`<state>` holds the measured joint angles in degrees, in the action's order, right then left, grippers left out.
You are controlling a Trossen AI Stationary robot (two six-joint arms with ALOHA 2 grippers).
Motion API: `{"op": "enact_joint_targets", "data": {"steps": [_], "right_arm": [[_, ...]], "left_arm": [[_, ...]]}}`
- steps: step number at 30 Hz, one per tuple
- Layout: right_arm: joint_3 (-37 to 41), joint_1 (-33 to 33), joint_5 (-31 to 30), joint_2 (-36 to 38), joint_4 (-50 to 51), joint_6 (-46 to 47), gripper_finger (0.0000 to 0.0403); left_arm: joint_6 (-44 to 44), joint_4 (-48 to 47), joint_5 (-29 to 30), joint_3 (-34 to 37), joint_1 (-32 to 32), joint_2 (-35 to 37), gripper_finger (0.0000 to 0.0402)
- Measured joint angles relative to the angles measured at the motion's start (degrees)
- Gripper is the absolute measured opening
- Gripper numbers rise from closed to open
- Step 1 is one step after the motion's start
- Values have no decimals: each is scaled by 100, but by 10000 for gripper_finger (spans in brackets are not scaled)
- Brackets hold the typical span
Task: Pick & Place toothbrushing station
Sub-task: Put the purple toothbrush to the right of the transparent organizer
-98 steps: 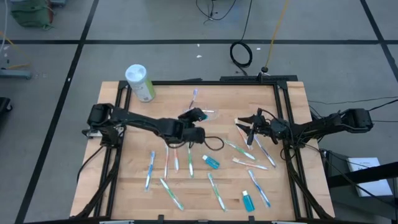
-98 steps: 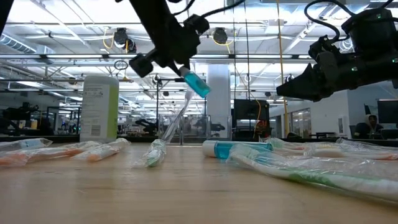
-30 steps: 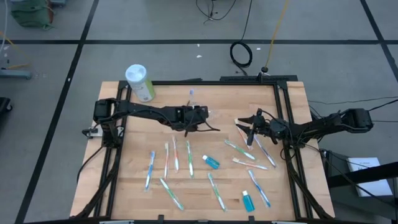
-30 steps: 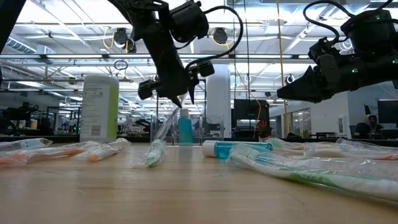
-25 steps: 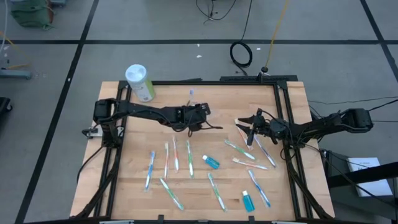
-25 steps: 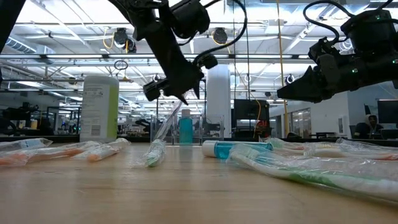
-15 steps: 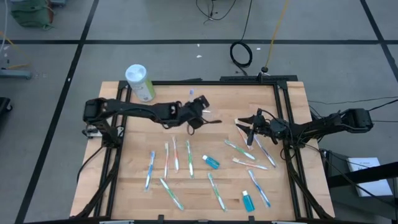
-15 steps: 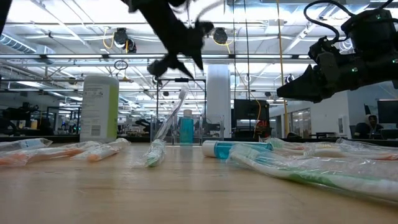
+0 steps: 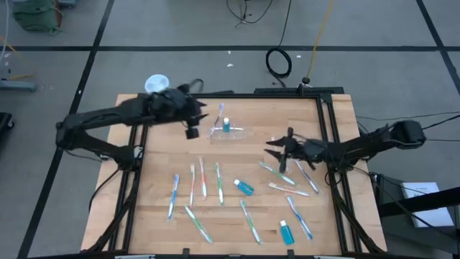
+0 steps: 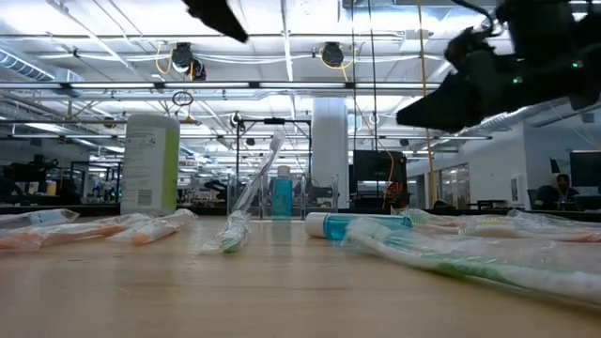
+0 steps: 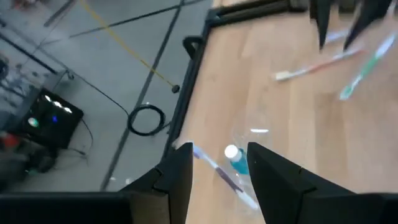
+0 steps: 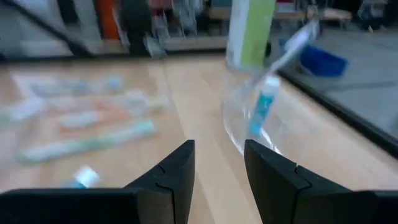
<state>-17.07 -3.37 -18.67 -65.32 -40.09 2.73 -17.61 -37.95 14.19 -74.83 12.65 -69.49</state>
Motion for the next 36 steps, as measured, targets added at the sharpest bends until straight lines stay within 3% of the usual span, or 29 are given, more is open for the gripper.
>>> {"op": "enact_joint_targets", "data": {"steps": [6, 12, 15, 19, 22, 25, 28, 36], "right_arm": [[-1159, -165, -894, -700, 2175, 281, 130], [-1840, -158, -975, -969, 4371, 1510, 130], [-2005, -158, -851, -760, 5841, 2311, 130], [-2209, -237, -175, -253, 7397, 3789, 130], [-2219, -387, 236, 64, 8163, 4247, 130], [-2219, -486, 262, 208, 8967, 4624, 130], [-2029, -514, 399, 217, 9177, 4792, 130], [-1042, -552, 694, 210, 8123, 5225, 130]], "left_arm": [[549, -81, -193, 572, 473, 656, 159], [1293, 1029, -234, 1996, 515, 1128, 159], [1566, 1723, -266, 2721, 419, 1182, 159], [1628, 2572, -443, 3299, 316, 1124, 159], [1868, 2763, -577, 3521, 242, 1047, 159], [2058, 2912, -577, 3613, 168, 1012, 159], [2074, 3055, -574, 3690, 108, 1007, 159], [2067, 3193, -633, 3748, 71, 1009, 159]]}}
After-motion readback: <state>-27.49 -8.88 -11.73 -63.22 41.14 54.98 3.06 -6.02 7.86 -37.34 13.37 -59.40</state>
